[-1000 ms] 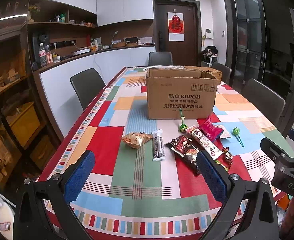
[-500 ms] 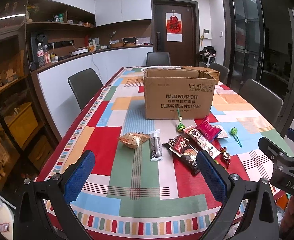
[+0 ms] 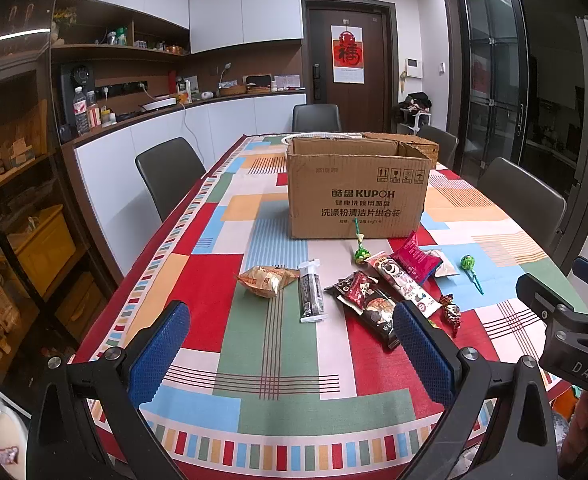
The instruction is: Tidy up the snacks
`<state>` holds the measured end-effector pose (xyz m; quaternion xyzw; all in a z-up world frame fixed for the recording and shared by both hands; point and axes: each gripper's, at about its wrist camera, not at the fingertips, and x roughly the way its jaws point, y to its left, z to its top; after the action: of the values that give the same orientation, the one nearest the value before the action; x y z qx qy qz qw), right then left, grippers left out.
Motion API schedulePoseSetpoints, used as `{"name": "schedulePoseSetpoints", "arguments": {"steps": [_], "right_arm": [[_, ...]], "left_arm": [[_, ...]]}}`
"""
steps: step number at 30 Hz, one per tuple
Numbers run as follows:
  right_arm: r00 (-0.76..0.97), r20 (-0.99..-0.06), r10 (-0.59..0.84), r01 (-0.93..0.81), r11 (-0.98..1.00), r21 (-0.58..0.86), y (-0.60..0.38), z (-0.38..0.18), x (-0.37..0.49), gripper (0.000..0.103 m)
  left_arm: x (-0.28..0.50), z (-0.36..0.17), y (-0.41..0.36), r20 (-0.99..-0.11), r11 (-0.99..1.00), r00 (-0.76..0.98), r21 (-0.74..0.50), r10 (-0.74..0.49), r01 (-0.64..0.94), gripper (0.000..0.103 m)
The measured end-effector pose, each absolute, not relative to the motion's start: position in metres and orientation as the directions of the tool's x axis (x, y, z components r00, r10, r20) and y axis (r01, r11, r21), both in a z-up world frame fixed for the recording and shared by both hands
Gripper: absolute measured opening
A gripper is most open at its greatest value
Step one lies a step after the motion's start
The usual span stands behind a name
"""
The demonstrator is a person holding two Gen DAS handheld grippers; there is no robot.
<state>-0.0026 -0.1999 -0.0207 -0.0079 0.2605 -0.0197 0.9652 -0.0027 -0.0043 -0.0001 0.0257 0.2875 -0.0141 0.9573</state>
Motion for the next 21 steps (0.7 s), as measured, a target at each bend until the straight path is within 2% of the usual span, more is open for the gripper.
{"name": "schedulePoseSetpoints", "arguments": {"steps": [21], "right_arm": [[0.863,-0.504,-0.041,0.033,0.999,-0.023,-0.2012,-0.0206,-0.0022,0.102]], "left_arm": [[-0.0021,0.0002,-0.0044,-0.551,0.998,0.835,0.041,-0.014,0.044,0.103]]}}
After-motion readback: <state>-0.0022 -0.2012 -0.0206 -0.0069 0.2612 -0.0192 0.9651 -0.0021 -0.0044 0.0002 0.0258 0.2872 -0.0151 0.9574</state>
